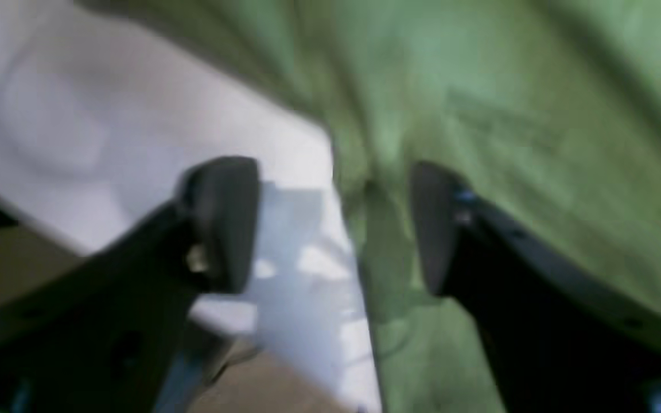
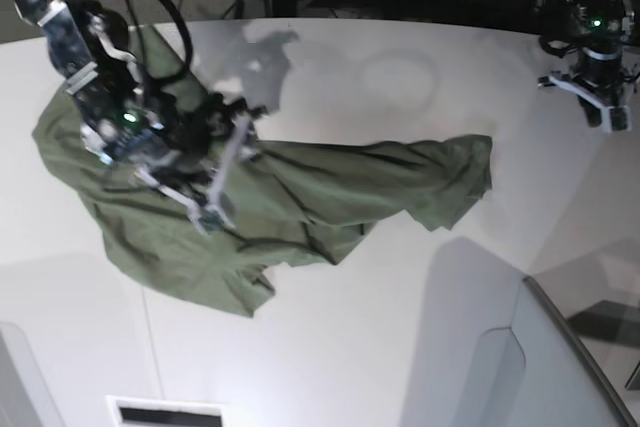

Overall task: Layout the t-shirt on the table in an organized manner, then fold the t-shirt properly
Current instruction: 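Grasp the shirt middle with the right gripper and pull it flat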

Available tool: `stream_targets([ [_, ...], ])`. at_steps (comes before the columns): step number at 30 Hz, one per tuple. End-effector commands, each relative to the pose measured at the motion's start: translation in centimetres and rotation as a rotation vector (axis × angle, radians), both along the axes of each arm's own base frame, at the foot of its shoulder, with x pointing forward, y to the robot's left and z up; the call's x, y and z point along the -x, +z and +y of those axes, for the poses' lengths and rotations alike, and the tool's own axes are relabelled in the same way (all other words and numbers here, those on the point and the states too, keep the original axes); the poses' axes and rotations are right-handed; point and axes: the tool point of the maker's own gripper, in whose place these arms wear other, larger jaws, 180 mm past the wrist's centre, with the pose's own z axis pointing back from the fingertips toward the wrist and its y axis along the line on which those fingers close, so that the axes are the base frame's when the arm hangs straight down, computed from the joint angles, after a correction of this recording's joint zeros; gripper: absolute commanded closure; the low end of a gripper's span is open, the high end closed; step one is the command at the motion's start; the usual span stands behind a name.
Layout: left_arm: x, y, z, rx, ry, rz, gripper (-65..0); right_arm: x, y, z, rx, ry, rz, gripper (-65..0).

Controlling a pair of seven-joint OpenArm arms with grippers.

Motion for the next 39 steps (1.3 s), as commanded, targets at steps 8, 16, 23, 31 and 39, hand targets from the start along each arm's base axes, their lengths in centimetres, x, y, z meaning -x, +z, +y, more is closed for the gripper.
stream_targets([
  [8,0.2,0.8,0.5,-0.022,-0.003,-0.023,0.0,-3.8,-2.4,6.7,0.040,0.098,-0.055,-33.5],
  [16,0.5,0.4,0.3,-0.011,0.006,-0.021,0.0,-5.3,-2.6,7.2,0.153,0.112,-0.162,-33.5],
  [23,0.3,0.4,0.0,-0.004,0.006,-0.026,0.0,-7.3,-2.5,5.4,0.186,0.063,-0.174,-33.5],
  [31,-0.2,0.6,0.0,-0.004,0.006,-0.038,0.0,-8.1,-5.3,3.4,0.233,0.033,-0.122,-13.7],
  [39,-0.1,0.5,0.0,-0.003,0.007,-0.037,0.0,-7.4,-4.2,4.5,0.192,0.041,-0.151,-0.3],
])
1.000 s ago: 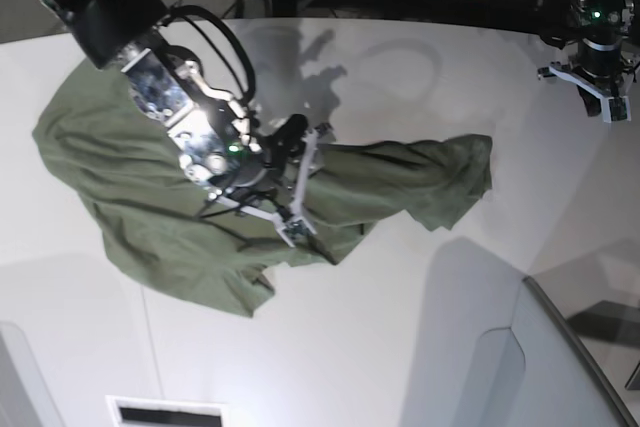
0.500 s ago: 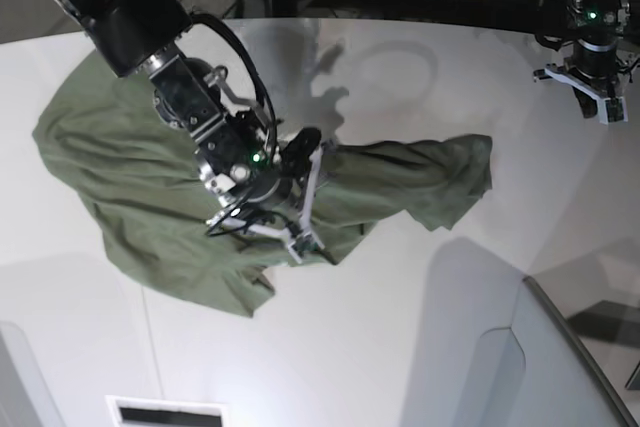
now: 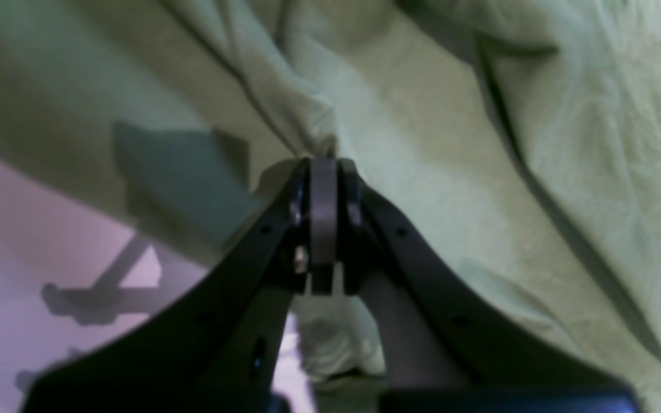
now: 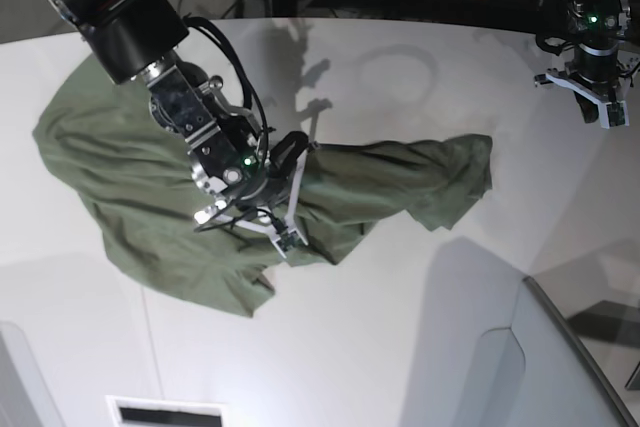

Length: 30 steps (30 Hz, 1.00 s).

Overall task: Layout the t-shirt on the table in an organized manner, then fold the t-shirt properly
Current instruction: 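Grasp the shirt middle with the right gripper and pull it flat, then grasp the shirt fold with the right gripper and drag it outward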

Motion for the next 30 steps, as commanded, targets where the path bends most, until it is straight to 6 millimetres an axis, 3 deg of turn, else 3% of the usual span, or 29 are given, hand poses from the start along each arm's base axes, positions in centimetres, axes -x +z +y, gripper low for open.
stream_targets([
  [1,-0.5,1.2,0.6,-0.032,-0.008,-0.031,0.0,-1.3,2.0,0.8,-0.031,0.007,-0.060,-0.2],
  [6,-0.5,1.2,0.7,-0.033,-0.009,-0.031,0.0,0.9,5.0,1.9,-0.067,0.017,-0.052,-0.2],
  [12,-0.5,1.3,0.8,-0.036,-0.010,-0.031,0.0,6.9,6.1,2.6,-0.112,0.021,0.042,-0.3],
  [15,-0.7,1.4,0.8,-0.037,-0.011,-0.034,0.0,10.2,5.3,1.8,-0.105,0.026,0.099,-0.3],
  [19,-1.4,1.5,0.9,-0.035,-0.006,-0.046,0.0,13.1,3.4,-0.2,-0.059,0.027,0.159,-0.3],
  [26,-2.7,2.0,1.0,-0.031,-0.005,-0.078,0.0,16.2,0.9,-3.3,0.029,0.031,0.241,-0.5],
  [30,-4.6,2.0,-0.7,-0.012,-0.049,-0.096,0.0,17.4,-1.2,-4.3,0.073,0.022,0.305,-0.9],
])
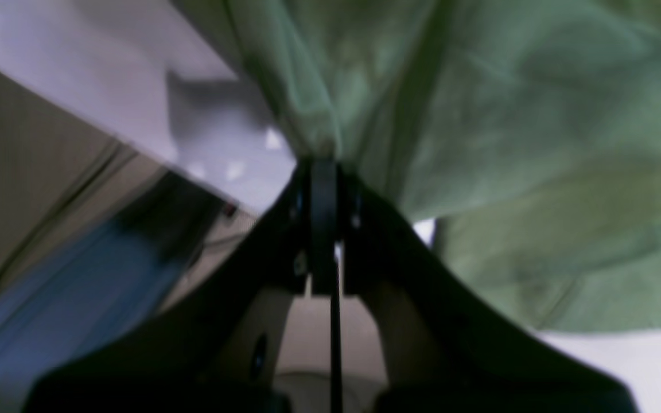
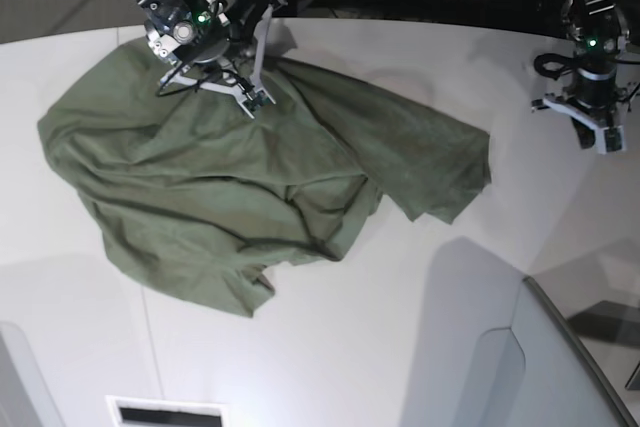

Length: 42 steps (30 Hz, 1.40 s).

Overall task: Layout the t-shirt on the table in an organized manner, then fold the t-shirt properly
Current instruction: 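Grasp the shirt fold with the right gripper and drag it outward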

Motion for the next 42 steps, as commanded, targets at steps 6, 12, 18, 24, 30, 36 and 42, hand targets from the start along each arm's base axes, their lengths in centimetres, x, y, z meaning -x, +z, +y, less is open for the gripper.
stream_targets([
  [6,-1.7,0.4,-2.5,0.002,-0.081,-0.030,0.0,-1.9,3.7,1.5,-0.073,-0.001,-0.109,-20.0],
  [12,0.3,1.3,1.4,-0.034,0.019,-0.032,0.0,-6.9,8.3,4.2,-0.166,0.003,-0.270,-32.0],
  [18,1.2,0.5,0.3,0.029,-0.092,0.009,0.0,-12.5,7.7,2.2,-0.095,-0.058,-0.307,-27.2],
  [24,1.4,-1.2,-3.4,0.129,-0.168,0.020,0.0,-12.5,8.2,6.8,-0.139,0.113,-0.318,-26.0],
  [30,2.0,-1.5,-3.0,0.130,-0.158,0.033,0.0,-13.2,5.9,13.3,-0.237,0.175,-0.274,-25.8],
  [36,3.3,-0.2,0.4,0.092,-0.065,0.010,0.0,-14.0,3.0,14.6,-0.252,0.176,-0.256,-25.8],
  [42,4.7,-1.0,1.7,0.103,-0.018,0.028,0.0,-13.4,0.8,13.8,-0.219,0.169,-0.207,-25.2],
])
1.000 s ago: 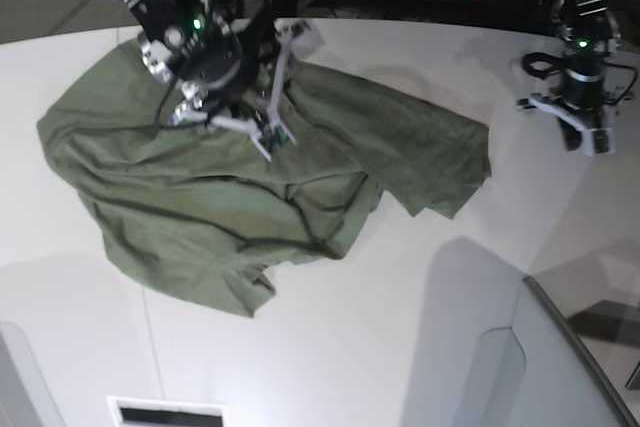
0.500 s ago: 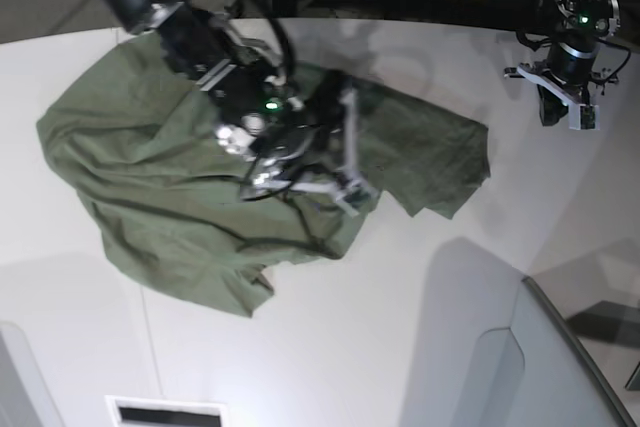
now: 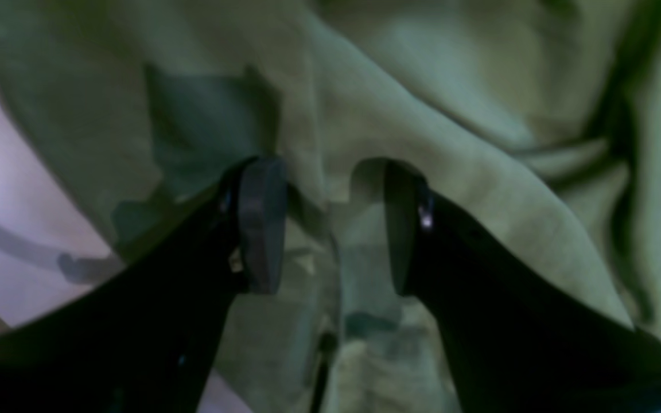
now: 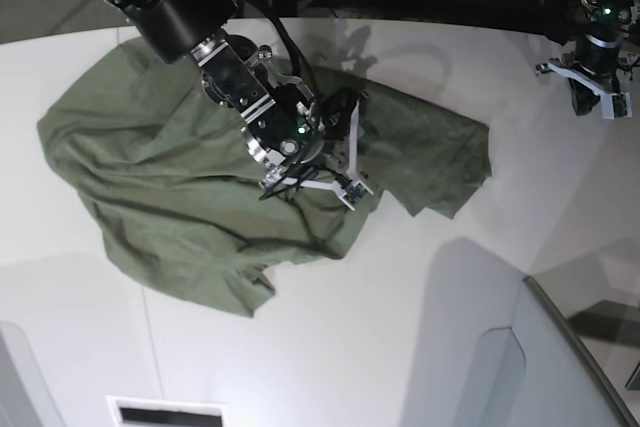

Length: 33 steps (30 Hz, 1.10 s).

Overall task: Layout the t-shirt on the table in an organized manner, then fold the t-shirt properly
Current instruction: 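Grasp the shirt fold with the right gripper and drag it outward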

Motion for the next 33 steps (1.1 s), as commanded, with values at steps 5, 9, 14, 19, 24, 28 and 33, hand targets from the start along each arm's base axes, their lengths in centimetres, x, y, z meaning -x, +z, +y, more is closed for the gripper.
stream_targets([
  [5,-0.2,0.8,0.7,-0.019,0.004,-0.024,0.0,-1.1,1.5,1.6,-0.052,0.000,-0.035,-25.1],
  [9,-0.3,0.8,0.7,-0.019,0.003,-0.025,0.0,-1.0,1.5,1.5,-0.048,0.001,-0.031,-17.4],
  [14,-0.3,0.8,0.7,-0.019,0.003,-0.025,0.0,-0.6,1.3,1.5,-0.042,0.004,-0.020,-0.8],
  [19,-0.2,0.8,0.7,-0.019,0.003,-0.024,0.0,0.5,3.3,2.2,-0.067,0.008,-0.021,-0.2],
  [24,-0.5,0.9,0.7,-0.020,0.003,-0.029,0.0,2.9,6.5,2.9,-0.115,0.009,-0.018,-0.2],
  [28,-0.6,0.9,0.7,-0.023,0.000,-0.028,0.0,6.1,7.3,2.9,-0.139,0.003,0.031,-0.2],
  [33,-0.7,1.0,0.7,-0.026,-0.001,-0.030,0.0,9.2,6.0,1.5,-0.123,-0.002,0.084,-0.3],
])
